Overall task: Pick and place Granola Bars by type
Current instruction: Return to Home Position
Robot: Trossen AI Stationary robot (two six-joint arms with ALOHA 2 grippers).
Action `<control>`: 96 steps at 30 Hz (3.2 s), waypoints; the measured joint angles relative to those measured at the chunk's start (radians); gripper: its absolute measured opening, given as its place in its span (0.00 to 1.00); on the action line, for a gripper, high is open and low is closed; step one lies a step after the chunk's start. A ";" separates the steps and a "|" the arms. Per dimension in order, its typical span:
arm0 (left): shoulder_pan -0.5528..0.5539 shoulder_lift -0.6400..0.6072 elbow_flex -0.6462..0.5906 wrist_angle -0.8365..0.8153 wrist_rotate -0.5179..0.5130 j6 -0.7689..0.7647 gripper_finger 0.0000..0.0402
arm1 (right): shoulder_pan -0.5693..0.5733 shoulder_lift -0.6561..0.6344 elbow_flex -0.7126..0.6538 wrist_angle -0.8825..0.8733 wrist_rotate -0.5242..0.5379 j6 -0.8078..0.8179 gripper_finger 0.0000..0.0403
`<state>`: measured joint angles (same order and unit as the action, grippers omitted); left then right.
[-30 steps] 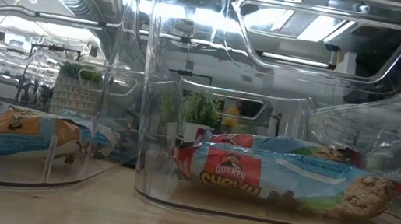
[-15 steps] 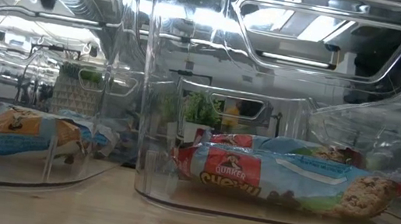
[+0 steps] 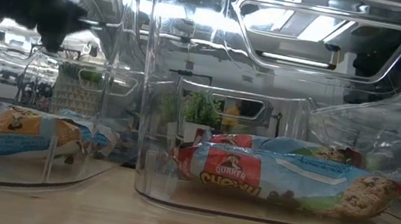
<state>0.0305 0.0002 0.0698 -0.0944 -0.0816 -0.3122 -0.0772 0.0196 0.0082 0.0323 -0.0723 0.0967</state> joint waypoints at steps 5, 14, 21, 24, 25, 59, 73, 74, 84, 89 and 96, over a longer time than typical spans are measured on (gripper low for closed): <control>0.040 0.020 -0.015 -0.018 0.047 0.044 0.32 | 0.000 0.000 0.000 0.000 0.001 0.000 0.02; 0.065 0.021 -0.015 -0.014 -0.009 0.187 0.31 | 0.000 0.000 0.000 -0.001 0.001 0.000 0.02; 0.055 0.022 -0.015 -0.021 0.053 0.161 0.32 | 0.000 0.000 0.000 -0.001 0.001 0.000 0.02; 0.056 0.022 -0.015 -0.021 0.049 0.174 0.32 | 0.000 0.000 0.000 -0.001 0.001 0.000 0.02; 0.055 0.022 -0.015 -0.021 0.059 0.163 0.31 | 0.000 0.000 0.000 -0.001 0.001 0.000 0.02; 0.057 0.031 -0.061 0.111 0.064 0.229 0.31 | 0.000 0.000 -0.001 0.000 0.001 0.000 0.02; 0.057 0.031 -0.061 0.112 0.063 0.229 0.31 | 0.000 0.000 -0.001 0.000 0.001 0.000 0.02; 0.057 0.031 -0.061 0.112 0.063 0.229 0.31 | 0.000 0.000 -0.001 0.000 0.001 0.000 0.02; 0.057 0.031 -0.061 0.112 0.063 0.229 0.32 | 0.000 0.000 -0.001 0.000 0.001 0.000 0.02; 0.057 0.031 -0.061 0.112 0.063 0.229 0.31 | 0.000 0.000 -0.001 0.000 0.001 0.000 0.02; 0.057 0.031 -0.061 0.112 0.063 0.229 0.32 | 0.000 0.000 -0.001 -0.001 0.001 0.000 0.02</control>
<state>0.0879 0.0307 0.0086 0.0177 -0.0181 -0.0834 -0.0772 0.0196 0.0074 0.0318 -0.0715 0.0971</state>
